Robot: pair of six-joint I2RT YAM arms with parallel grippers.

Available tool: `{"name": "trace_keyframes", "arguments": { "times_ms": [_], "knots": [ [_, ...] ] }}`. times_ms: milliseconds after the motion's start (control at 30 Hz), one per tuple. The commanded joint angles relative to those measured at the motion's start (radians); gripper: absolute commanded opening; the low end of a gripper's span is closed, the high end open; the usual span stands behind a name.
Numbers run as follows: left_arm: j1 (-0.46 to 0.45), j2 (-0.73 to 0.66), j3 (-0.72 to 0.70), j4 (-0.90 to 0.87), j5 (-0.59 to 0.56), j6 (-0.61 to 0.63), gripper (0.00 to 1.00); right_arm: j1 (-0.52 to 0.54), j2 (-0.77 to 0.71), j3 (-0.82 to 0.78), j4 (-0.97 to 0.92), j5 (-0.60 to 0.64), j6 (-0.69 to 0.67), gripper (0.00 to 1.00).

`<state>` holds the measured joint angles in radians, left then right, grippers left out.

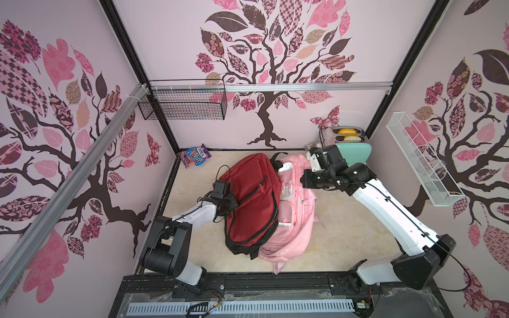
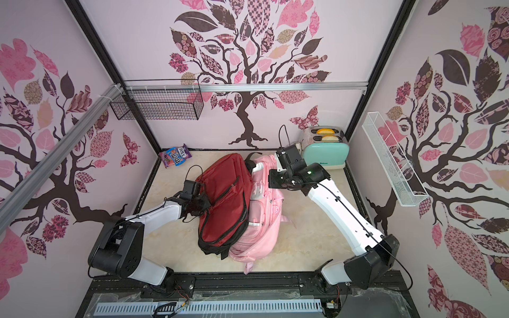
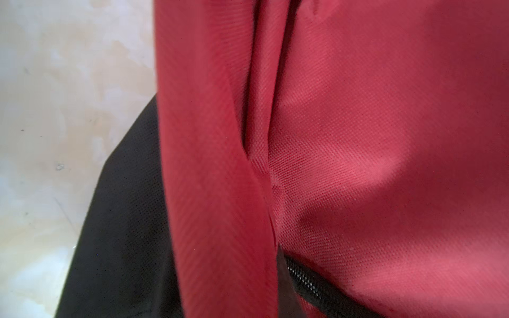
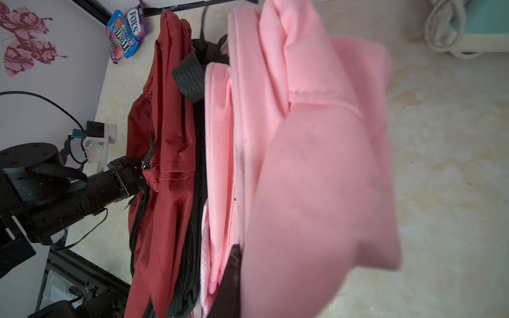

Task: Zip up the backpack
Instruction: Pick up the backpack from the center of the board, then place the backpack on the backpack.

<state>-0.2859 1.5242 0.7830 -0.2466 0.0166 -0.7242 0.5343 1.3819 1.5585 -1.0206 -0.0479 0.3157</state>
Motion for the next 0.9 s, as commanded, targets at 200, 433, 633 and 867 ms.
{"name": "trace_keyframes", "arguments": {
  "times_ms": [200,433,633,867],
  "knots": [
    [-0.005,0.047,-0.035,-0.025,-0.02,-0.036,0.0,0.031,-0.136,0.293,-0.117,-0.059,-0.086,0.0],
    [-0.004,0.104,-0.017,0.031,0.011,-0.065,0.0,0.034,-0.17,0.48,-0.132,-0.26,-0.083,0.0],
    [-0.004,0.143,-0.022,0.09,0.041,-0.084,0.0,0.033,-0.227,0.428,0.246,-0.692,0.121,0.0],
    [-0.002,0.107,-0.121,0.265,0.134,-0.13,0.0,0.006,-0.15,0.304,0.518,-0.754,0.269,0.0]
  ]
}}
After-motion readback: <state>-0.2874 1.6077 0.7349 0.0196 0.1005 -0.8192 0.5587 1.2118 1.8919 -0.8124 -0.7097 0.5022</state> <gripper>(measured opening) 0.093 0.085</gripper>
